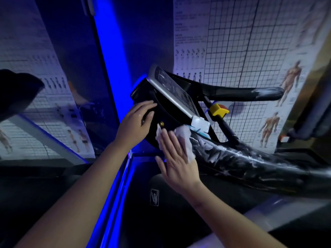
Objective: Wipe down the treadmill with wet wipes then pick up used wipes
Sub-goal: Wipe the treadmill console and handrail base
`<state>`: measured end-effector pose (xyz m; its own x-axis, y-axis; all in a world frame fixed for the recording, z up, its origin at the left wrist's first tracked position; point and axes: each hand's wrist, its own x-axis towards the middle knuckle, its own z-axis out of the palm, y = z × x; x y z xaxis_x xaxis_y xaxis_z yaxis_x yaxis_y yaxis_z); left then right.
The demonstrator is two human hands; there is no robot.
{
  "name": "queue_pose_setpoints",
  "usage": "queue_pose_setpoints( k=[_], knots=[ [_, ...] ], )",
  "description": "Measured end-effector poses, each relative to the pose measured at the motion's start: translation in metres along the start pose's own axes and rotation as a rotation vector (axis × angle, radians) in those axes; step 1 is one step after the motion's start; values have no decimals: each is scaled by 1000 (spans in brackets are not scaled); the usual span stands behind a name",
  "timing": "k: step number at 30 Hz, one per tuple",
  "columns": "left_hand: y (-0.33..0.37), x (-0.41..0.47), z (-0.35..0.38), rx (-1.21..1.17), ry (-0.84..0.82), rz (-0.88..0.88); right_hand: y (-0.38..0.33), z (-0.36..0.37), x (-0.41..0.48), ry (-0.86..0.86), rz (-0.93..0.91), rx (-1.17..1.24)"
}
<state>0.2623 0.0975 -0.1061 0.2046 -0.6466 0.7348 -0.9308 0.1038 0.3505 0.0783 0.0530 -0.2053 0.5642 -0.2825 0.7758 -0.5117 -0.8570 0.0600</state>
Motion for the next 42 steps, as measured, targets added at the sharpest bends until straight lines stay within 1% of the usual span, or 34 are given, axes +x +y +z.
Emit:
queue_pose_setpoints(
  k=[2, 4, 5, 6, 7, 10, 11, 13, 16, 18, 20, 23, 25, 28, 31, 33, 35, 39, 42],
  knots=[
    [3, 15, 6, -51, -73, -3, -3, -7, 25, 24, 53, 56],
    [1, 28, 10, -250, -150, -96, -1, -9, 35, 38, 90, 47],
    [-1, 32, 13, -370, -157, -155, 0, -9, 31, 39, 91, 42],
    [-3, 34, 16, -442, -139, -192, 2, -7, 22, 34, 82, 35],
    [-4, 33, 22, -441, -95, -188, 4, -3, 9, 23, 66, 22],
    [-9, 25, 45, -127, 71, 8, 14, 6, -29, -1, 18, -23],
    [-11, 23, 49, -76, 97, 37, 15, 7, -32, -3, 19, -29],
    [-12, 25, 51, -77, 100, 43, 9, 3, -19, -4, 66, -24],
    [-13, 25, 50, -55, 92, 35, -6, -7, 25, 20, 160, 55],
    [-14, 25, 51, -37, 90, 30, -6, -10, 41, -1, 179, 45],
    [-14, 24, 52, -46, 97, 33, -2, -7, 27, -17, 144, 14],
    [-11, 23, 53, -64, 144, 42, 8, 8, -30, -84, 32, -73],
    [-9, 22, 54, -47, 167, 54, 13, 15, -50, -78, 2, -112],
    [-9, 22, 54, -31, 173, 57, 9, 5, -25, -44, 27, -38],
    [-10, 22, 55, -13, 173, 59, 8, -11, 21, -15, 158, 14],
    [-10, 22, 54, -13, 174, 59, 12, -15, 34, -22, 238, 30],
    [-10, 21, 55, -17, 183, 66, 13, -11, 21, -21, 238, 10],
    [-9, 20, 55, -32, 195, 78, 18, 5, -38, -56, 163, -86],
    [-10, 20, 55, -26, 196, 87, 14, 1, -32, -65, 174, -87]
  ],
)
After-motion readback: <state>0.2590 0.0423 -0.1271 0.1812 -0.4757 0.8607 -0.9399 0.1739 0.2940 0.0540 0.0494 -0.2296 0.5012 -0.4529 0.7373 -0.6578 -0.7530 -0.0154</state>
